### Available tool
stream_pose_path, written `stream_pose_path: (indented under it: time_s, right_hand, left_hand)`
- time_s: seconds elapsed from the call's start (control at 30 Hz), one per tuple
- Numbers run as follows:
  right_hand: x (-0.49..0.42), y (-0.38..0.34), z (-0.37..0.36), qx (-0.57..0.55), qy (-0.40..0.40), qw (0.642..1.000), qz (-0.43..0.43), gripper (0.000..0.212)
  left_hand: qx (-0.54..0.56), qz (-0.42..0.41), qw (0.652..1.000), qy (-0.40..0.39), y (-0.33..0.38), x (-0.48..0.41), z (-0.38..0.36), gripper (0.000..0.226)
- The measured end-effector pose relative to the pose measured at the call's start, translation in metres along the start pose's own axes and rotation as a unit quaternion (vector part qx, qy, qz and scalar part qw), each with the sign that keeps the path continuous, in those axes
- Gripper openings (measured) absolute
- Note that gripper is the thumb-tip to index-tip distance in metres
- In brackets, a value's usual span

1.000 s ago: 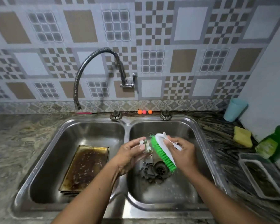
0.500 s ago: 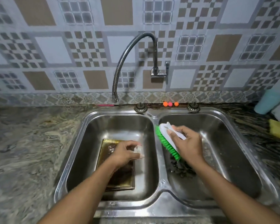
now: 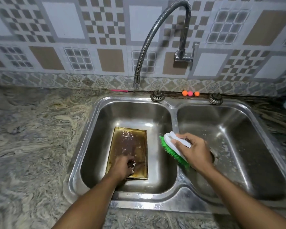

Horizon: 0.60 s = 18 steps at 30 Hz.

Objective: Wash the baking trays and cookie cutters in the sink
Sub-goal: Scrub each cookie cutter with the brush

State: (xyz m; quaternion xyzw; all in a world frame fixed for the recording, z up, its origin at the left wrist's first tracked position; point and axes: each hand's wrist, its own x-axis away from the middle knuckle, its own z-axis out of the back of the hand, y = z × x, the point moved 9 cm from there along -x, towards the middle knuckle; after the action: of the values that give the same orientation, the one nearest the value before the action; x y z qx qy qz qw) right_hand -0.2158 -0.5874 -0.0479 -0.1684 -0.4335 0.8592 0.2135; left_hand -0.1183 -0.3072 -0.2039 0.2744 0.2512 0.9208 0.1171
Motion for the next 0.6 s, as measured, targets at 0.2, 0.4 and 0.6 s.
stream_pose_path:
  time_s: [0.2,0.4,0.6]
  right_hand:
    - [-0.014,0.011,0.036,-0.041,0.018,0.999,-0.01,0.027]
    - [-0.035,0.044,0.122,-0.068,0.11,0.991,-0.037,0.022]
    - [-0.027,0.111,0.185,-0.077,0.112,0.988,-0.078,0.017]
  left_hand:
    - [0.015,-0.027,0.998,0.06,0.029,0.003,0.018,0.072]
    - [0.091,-0.141,0.972,0.165,0.149,0.026,0.043,0.041]
    - [0.104,-0.21,0.967,0.102,0.273,0.038,-0.036,0.029]
